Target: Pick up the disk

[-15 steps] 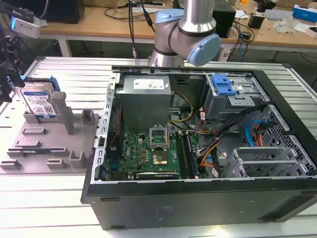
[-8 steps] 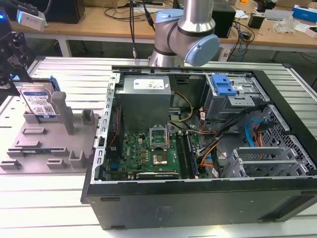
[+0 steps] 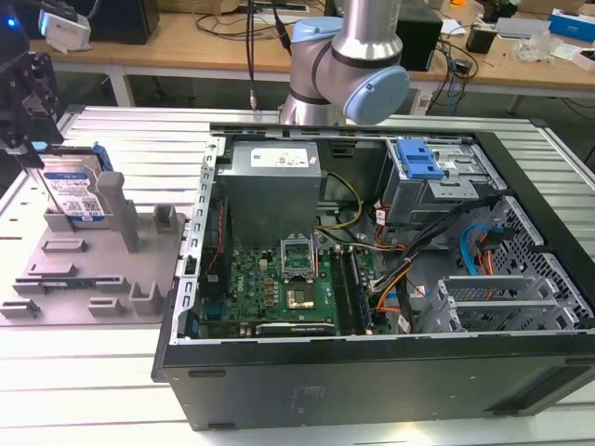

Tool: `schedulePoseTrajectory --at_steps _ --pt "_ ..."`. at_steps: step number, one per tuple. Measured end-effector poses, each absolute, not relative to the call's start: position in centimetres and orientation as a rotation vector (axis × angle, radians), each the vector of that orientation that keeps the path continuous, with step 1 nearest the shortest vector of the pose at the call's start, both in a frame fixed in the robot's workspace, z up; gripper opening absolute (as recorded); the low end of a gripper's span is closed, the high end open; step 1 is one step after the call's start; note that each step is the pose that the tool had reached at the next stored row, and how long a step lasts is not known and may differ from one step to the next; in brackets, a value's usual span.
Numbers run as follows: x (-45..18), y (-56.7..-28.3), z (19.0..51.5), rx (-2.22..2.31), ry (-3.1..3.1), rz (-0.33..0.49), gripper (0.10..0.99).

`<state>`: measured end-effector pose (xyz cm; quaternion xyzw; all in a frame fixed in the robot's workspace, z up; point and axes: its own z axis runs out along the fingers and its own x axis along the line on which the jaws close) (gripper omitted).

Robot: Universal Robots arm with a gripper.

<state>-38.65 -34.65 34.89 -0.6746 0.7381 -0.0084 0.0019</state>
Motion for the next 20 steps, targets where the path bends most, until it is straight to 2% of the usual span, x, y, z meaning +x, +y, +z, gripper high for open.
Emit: schedulePoseTrajectory --at_steps 5,20 --pt "-39.6 -31.7 34.9 -2.121 2.313 -0.027 0.557" --pt "-41.8 -31.2 33.9 -2.156 2.283 -0.028 0.557"
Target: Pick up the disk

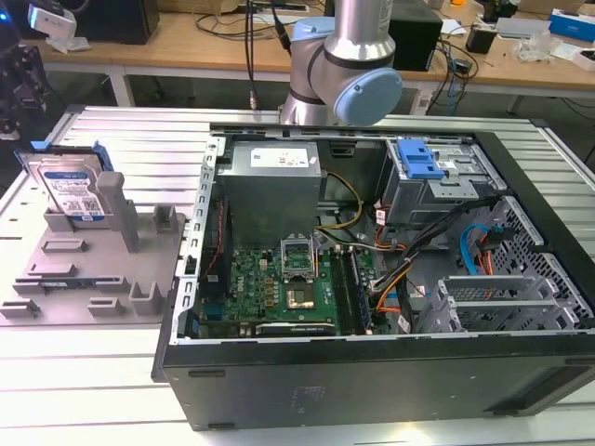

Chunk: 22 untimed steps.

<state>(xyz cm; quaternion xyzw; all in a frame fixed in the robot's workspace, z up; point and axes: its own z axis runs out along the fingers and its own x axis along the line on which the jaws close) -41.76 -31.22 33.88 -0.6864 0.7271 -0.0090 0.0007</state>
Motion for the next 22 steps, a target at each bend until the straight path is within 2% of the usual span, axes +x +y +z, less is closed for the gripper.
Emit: schedulePoseTrajectory --at_steps 22 --pt "-41.7 -31.5 32.3 -2.161 2.278 -0.029 0.557"
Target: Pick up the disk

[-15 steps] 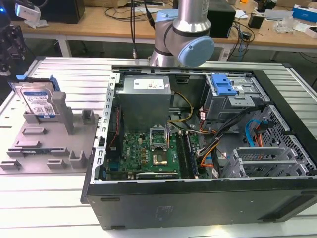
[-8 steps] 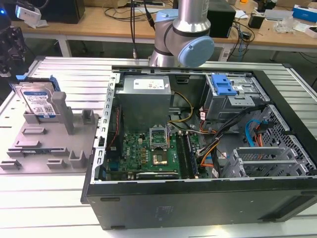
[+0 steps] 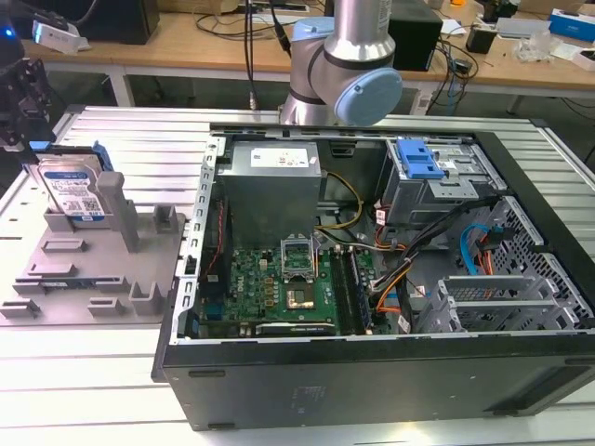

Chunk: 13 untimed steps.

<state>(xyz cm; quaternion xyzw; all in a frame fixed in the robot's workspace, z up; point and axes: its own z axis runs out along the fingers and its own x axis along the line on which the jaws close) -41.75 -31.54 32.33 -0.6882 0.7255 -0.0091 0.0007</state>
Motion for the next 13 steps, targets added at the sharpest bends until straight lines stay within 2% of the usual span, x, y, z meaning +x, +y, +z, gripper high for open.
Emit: schedulePoseTrajectory --at_steps 13 --pt "-41.7 -31.5 30.9 -2.161 2.278 -0.029 0.557"
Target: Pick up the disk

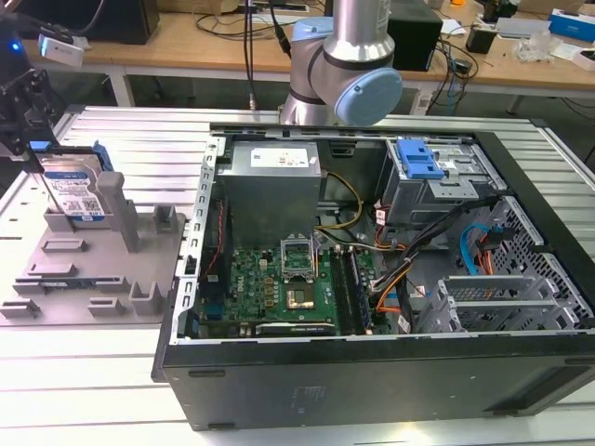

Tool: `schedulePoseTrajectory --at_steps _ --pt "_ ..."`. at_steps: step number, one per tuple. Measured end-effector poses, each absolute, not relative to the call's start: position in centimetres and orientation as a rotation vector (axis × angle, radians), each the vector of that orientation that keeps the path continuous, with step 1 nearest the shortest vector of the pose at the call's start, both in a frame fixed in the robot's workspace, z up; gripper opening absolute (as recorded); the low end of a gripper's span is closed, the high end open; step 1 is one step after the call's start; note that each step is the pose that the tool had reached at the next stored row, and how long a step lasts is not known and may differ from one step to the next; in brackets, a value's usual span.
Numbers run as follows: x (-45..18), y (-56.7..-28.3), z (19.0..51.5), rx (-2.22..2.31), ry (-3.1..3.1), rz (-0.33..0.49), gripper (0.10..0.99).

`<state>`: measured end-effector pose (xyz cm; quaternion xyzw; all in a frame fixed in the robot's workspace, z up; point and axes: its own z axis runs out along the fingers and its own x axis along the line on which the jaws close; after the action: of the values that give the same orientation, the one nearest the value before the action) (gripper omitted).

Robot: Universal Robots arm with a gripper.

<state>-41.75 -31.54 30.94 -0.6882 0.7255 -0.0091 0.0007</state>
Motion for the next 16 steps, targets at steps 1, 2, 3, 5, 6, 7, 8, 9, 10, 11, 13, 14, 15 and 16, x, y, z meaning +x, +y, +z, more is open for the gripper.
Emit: schedulePoseTrajectory --at_steps 1,2,3,5,6,7,8,9,10,11,13,14,15,16 --pt "-41.75 -31.54 30.85 -2.161 2.278 -0.029 0.557" --pt "-41.75 -31.54 30.76 -2.161 2.278 -0.029 0.557" --pt "-41.75 -31.54 30.68 -2.161 2.278 -0.029 0.557" --pt "-41.75 -31.54 30.55 -2.161 2.278 -0.029 0.557" --pt "-41.75 -31.54 30.46 -2.161 2.278 -0.029 0.557" --pt "-41.75 -31.54 30.4 -2.161 2.278 -0.029 0.557" --pt "-41.75 -31.54 30.36 -2.161 2.278 -0.029 0.557" --pt "-41.75 -31.54 30.29 -2.161 2.278 -0.029 0.545" --pt "-41.75 -31.54 30.24 -2.161 2.278 -0.029 0.478" --pt "-41.75 -31.54 30.2 -2.161 2.278 -0.029 0.408" --pt "-41.75 -31.54 30.12 -2.161 2.278 -0.029 0.408" --pt "-41.75 -31.54 30.09 -2.161 2.278 -0.029 0.408" --pt "-41.75 -31.54 30.08 -2.161 2.278 -0.029 0.408" --pt "-41.75 -31.54 30.05 -2.161 2.278 -0.029 0.408"
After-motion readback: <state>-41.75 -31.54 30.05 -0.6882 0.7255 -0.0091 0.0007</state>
